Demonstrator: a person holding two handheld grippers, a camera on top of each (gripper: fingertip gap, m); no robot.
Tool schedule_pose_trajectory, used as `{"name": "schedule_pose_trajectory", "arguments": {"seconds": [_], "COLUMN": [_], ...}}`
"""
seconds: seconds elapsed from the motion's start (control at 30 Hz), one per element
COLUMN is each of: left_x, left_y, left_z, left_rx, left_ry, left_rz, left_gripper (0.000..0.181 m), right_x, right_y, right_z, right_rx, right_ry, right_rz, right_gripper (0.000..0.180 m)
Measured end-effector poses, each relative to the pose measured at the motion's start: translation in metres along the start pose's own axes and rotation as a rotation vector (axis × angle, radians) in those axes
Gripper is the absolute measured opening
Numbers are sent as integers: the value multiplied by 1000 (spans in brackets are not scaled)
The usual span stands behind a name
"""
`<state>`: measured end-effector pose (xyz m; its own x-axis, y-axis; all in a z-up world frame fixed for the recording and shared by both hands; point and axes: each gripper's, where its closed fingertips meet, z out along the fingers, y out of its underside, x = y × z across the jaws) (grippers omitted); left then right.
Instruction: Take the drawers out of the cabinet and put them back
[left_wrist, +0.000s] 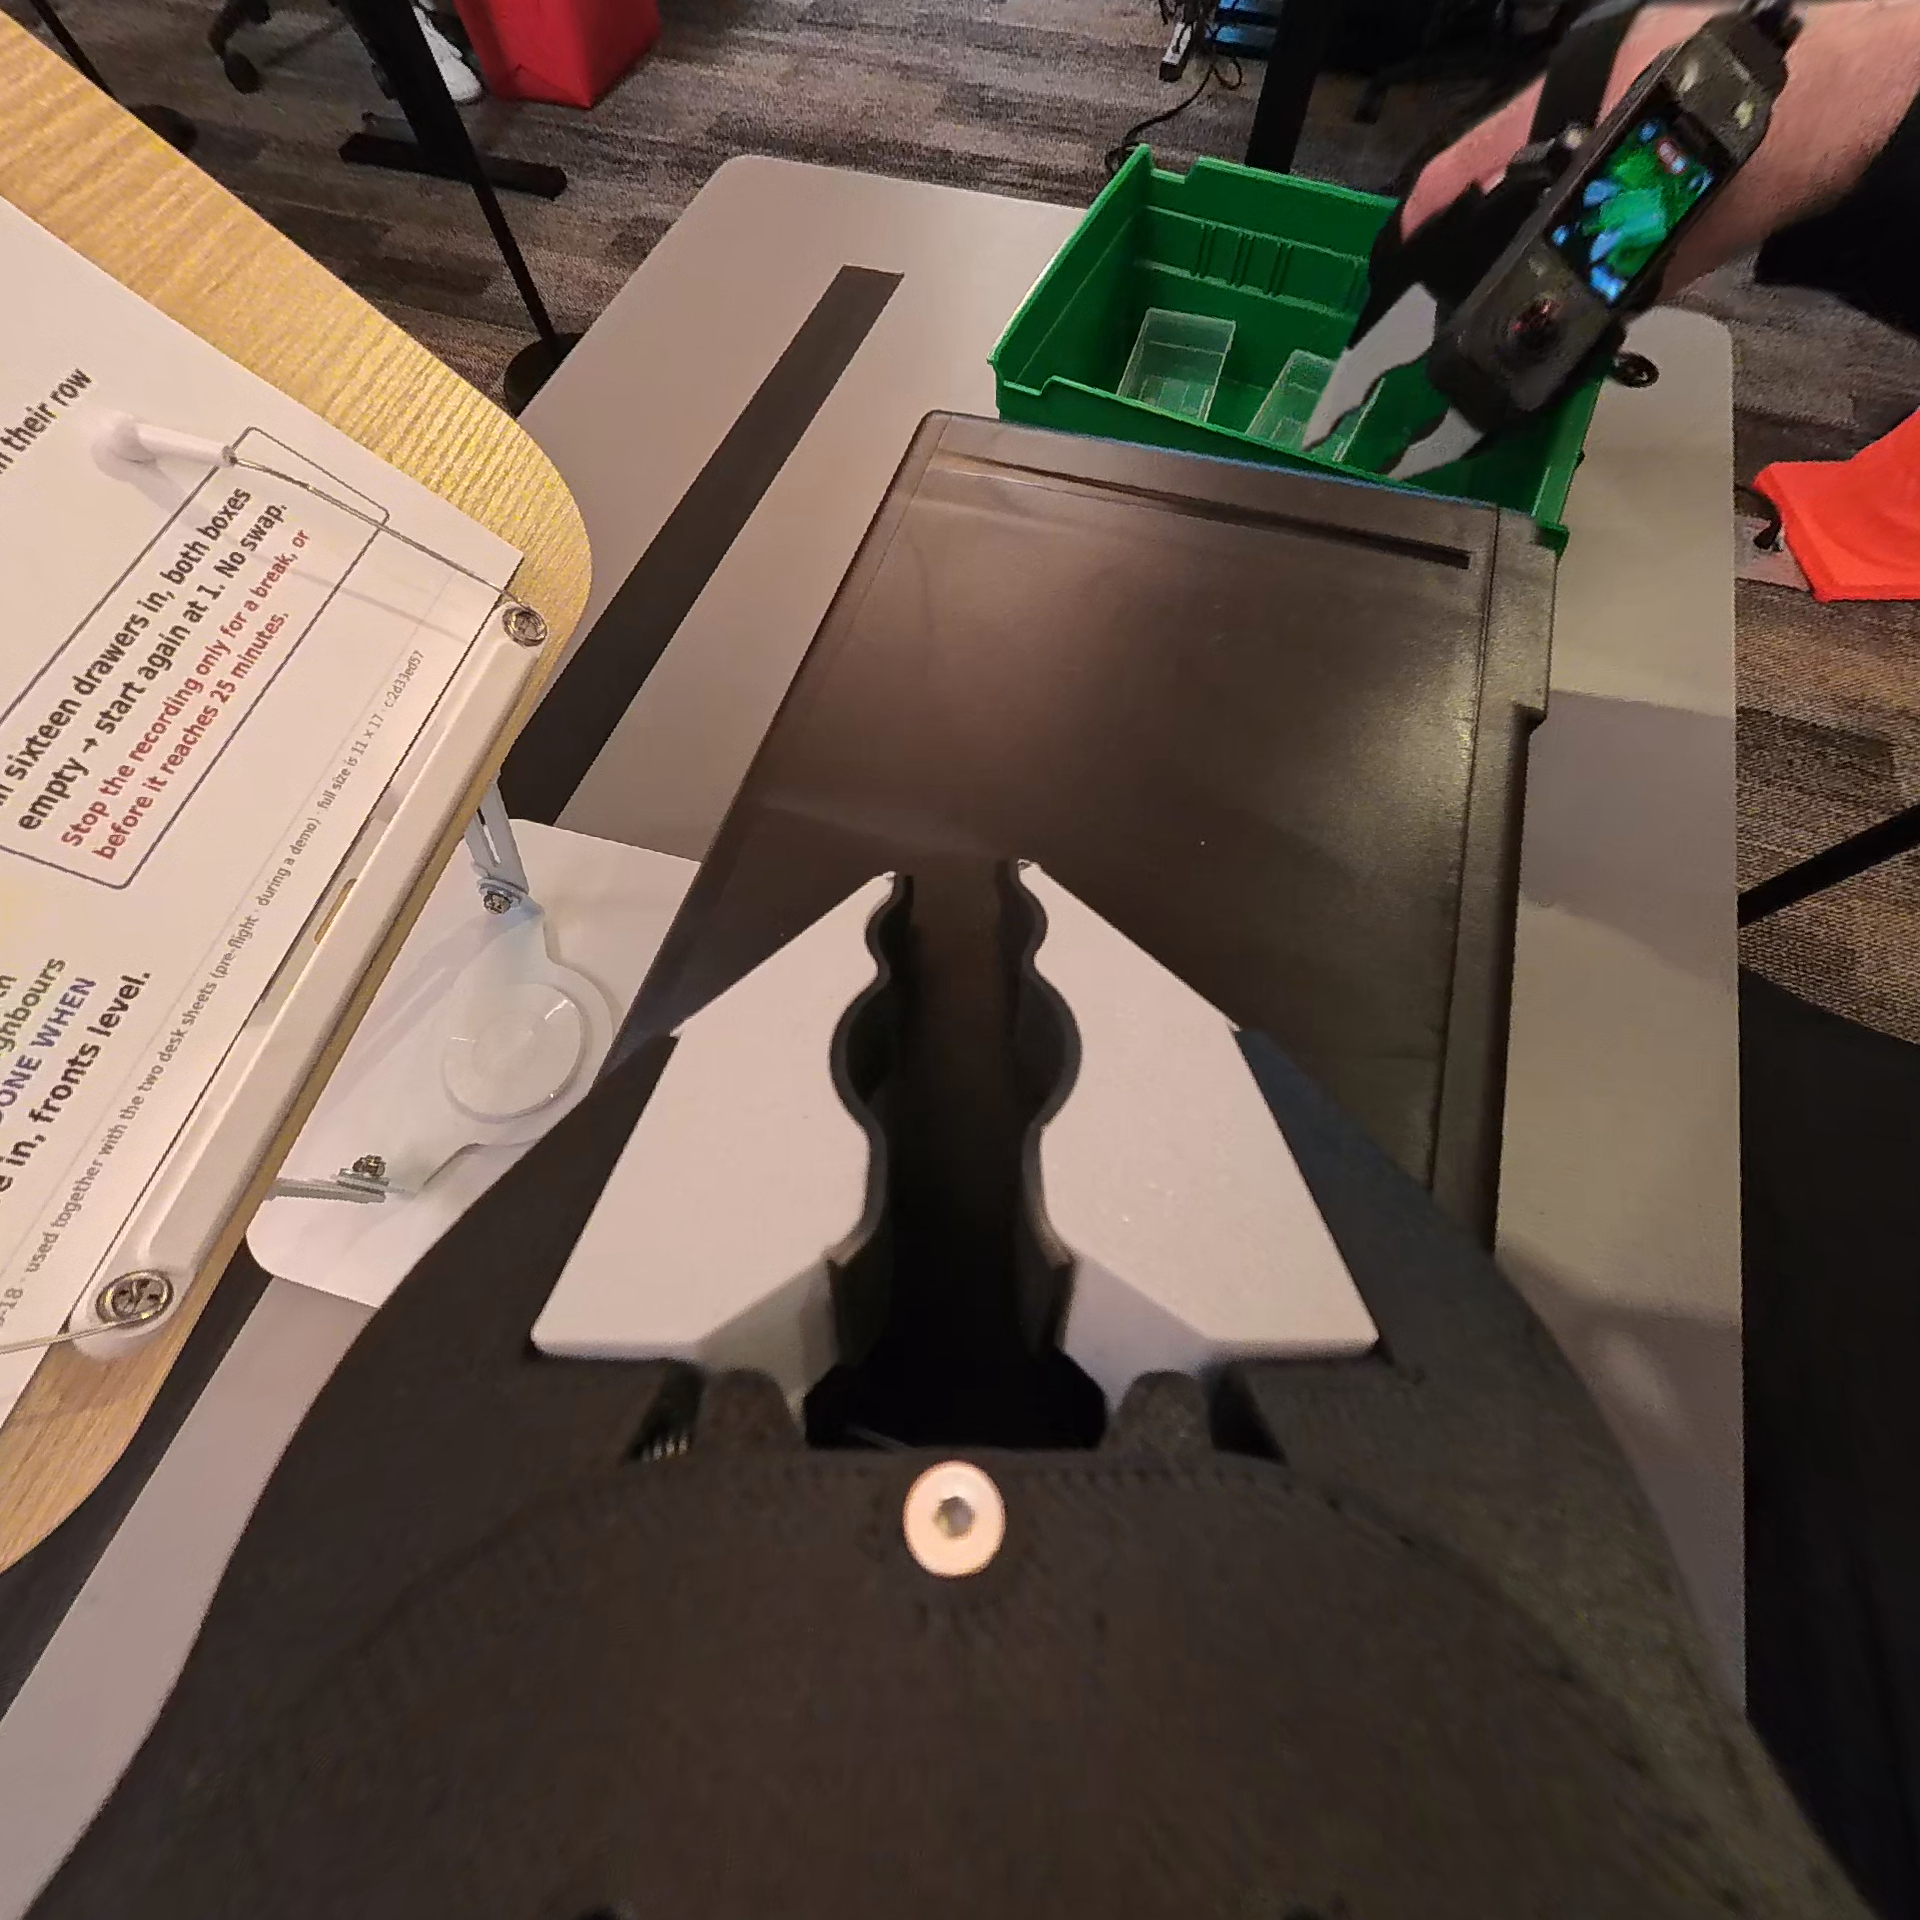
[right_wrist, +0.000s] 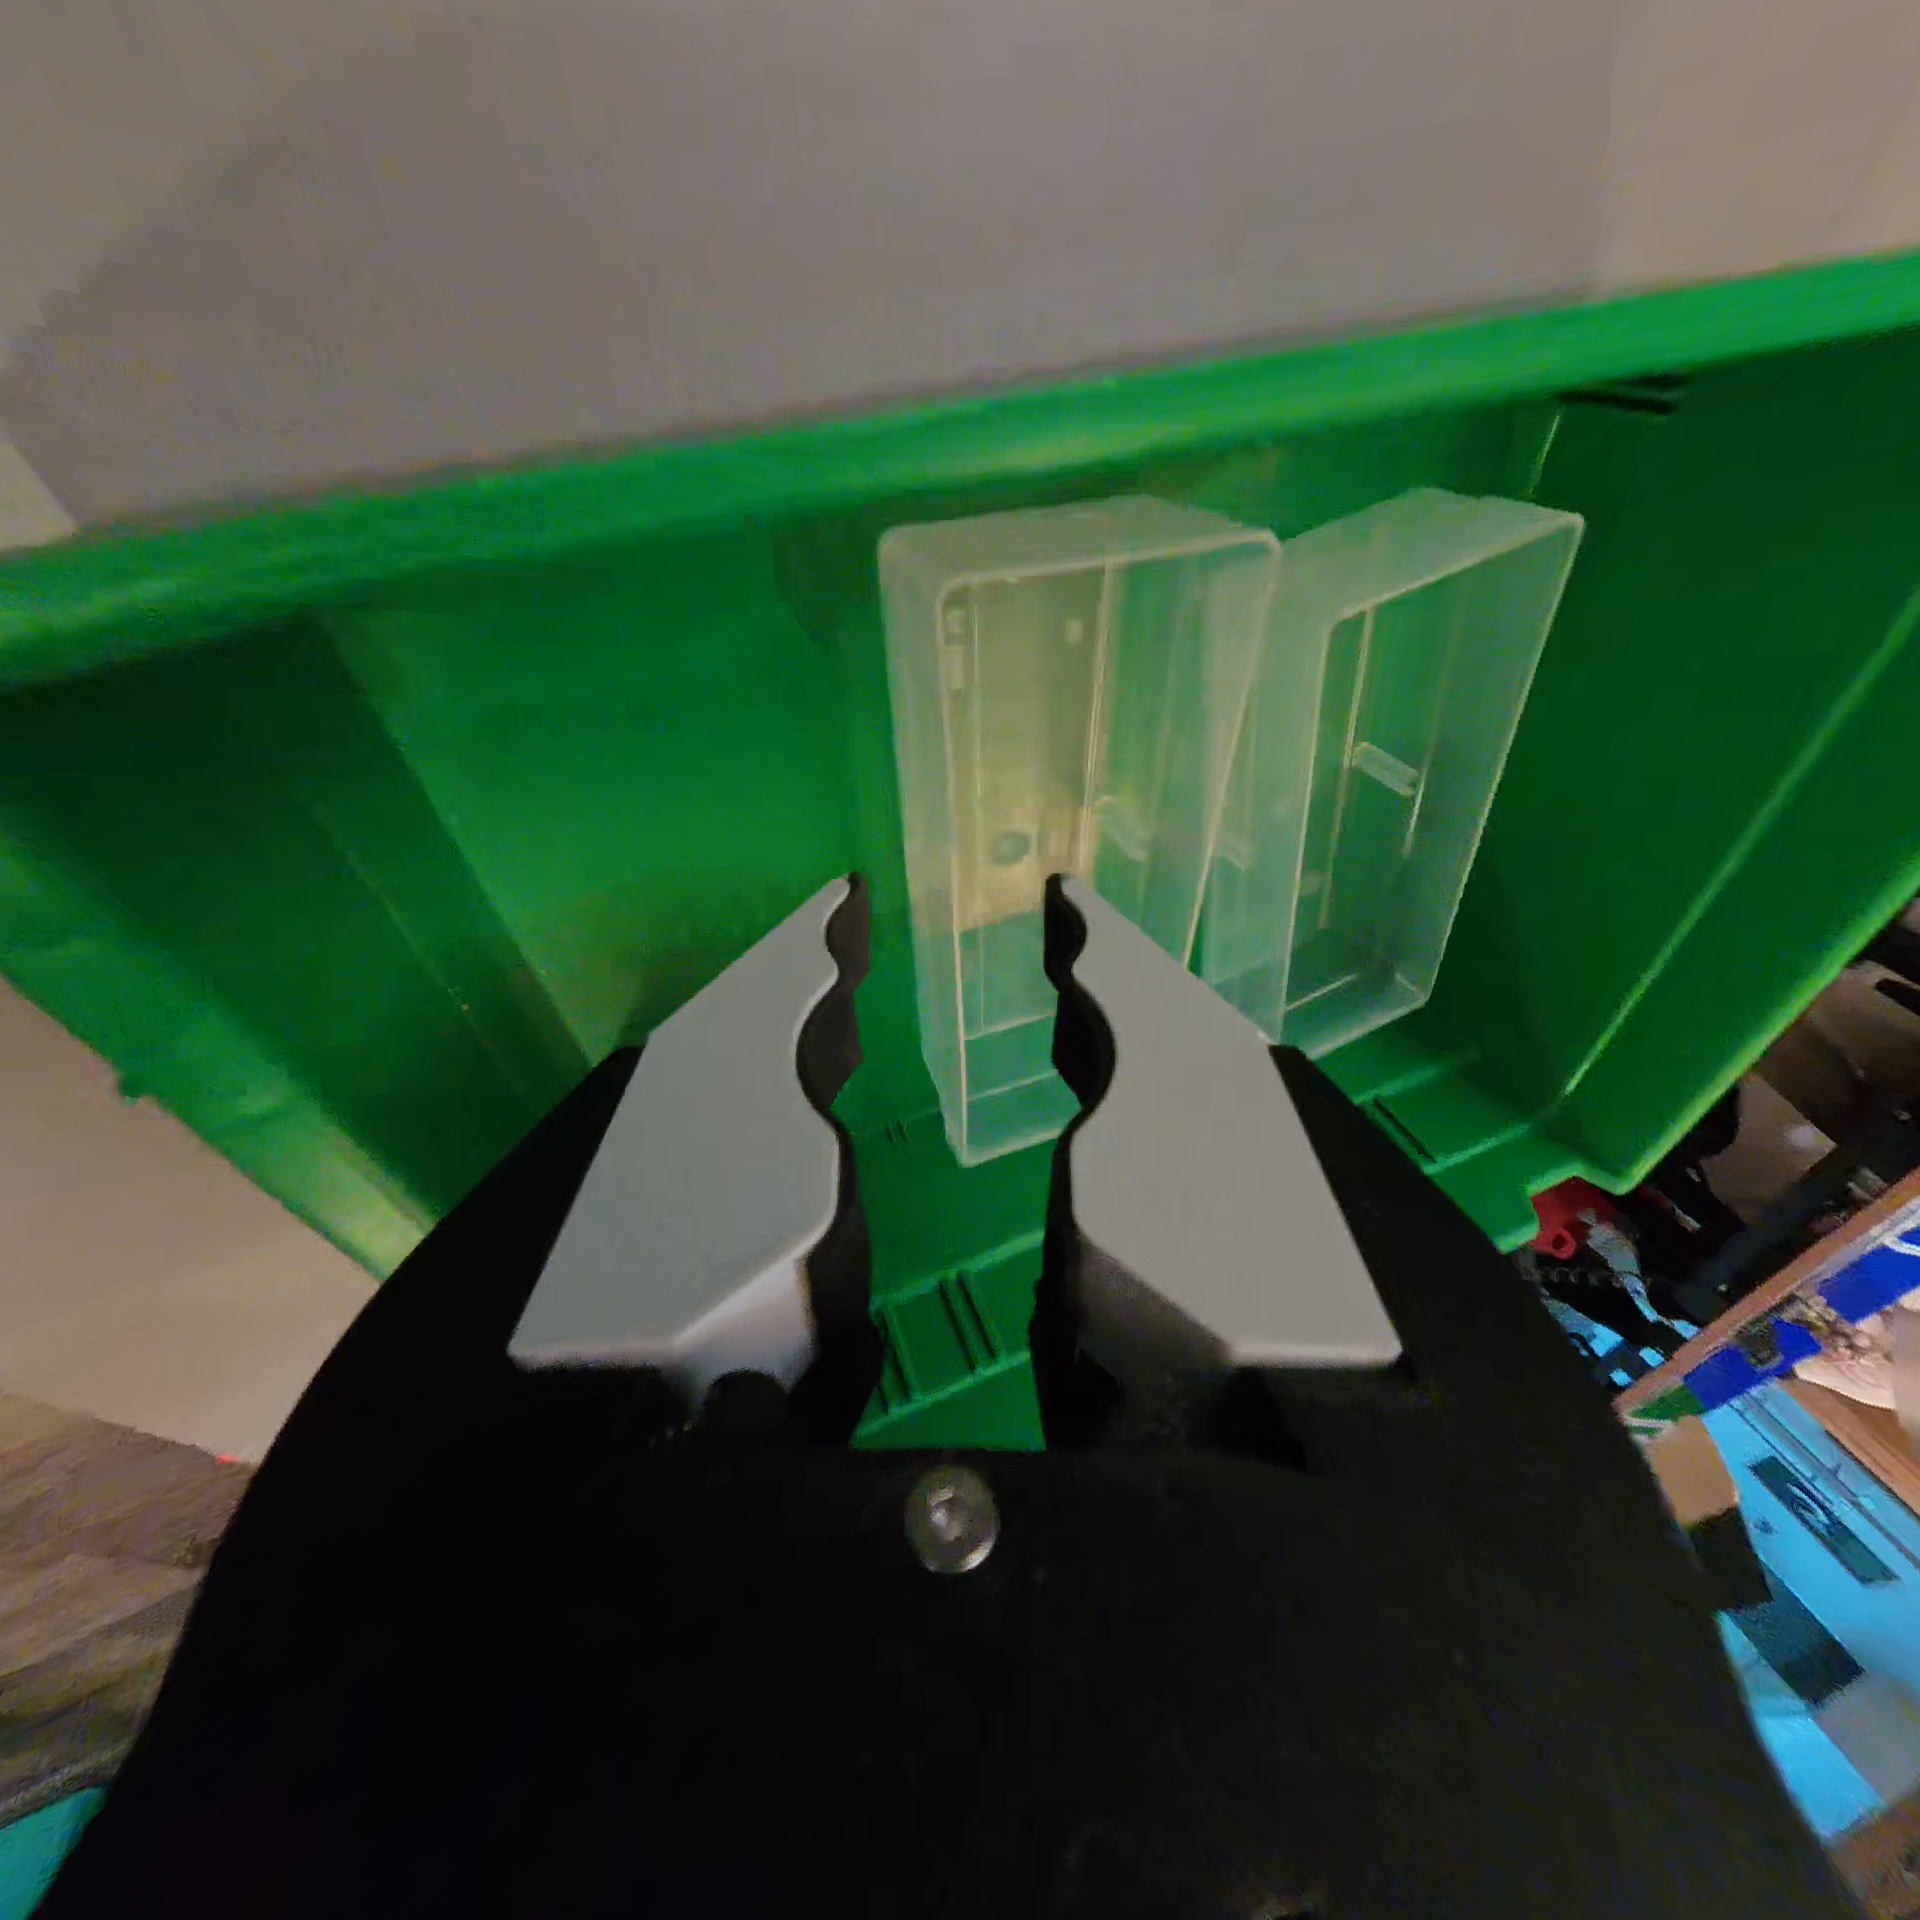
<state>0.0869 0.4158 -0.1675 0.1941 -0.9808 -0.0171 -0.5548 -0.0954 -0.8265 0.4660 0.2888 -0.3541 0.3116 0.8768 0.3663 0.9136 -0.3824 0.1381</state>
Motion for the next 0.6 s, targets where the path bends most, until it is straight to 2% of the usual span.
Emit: {"name": "schedule_pose_trajectory", "arguments": {"seconds": [0.13, 0.2, 0.27, 0.33, 0.5, 0.6], "left_x": [0, 0, 0, 0, 0, 0], "left_y": [0, 0, 0, 0, 0, 0], "left_z": [0, 0, 0, 0, 0, 0], "left_rx": [2, 3, 2, 1, 1, 2], "left_ry": [-9, -11, -10, -8, -6, -5], "left_rz": [2, 2, 1, 0, 0, 0], "left_gripper": [16, 16, 16, 16, 16, 16], "right_x": [4, 13, 27, 38, 46, 43], "right_y": [1, 7, 12, 20, 15, -29], "right_z": [27, 35, 39, 38, -17, -86], "right_rx": [-37, -51, -55, -85, -9, 214], "right_ry": [-8, -2, 45, 91, 183, 329], "right_rz": [45, 109, 139, 167, 207, 182], "right_gripper": [8, 3, 5, 15, 32, 27]}}
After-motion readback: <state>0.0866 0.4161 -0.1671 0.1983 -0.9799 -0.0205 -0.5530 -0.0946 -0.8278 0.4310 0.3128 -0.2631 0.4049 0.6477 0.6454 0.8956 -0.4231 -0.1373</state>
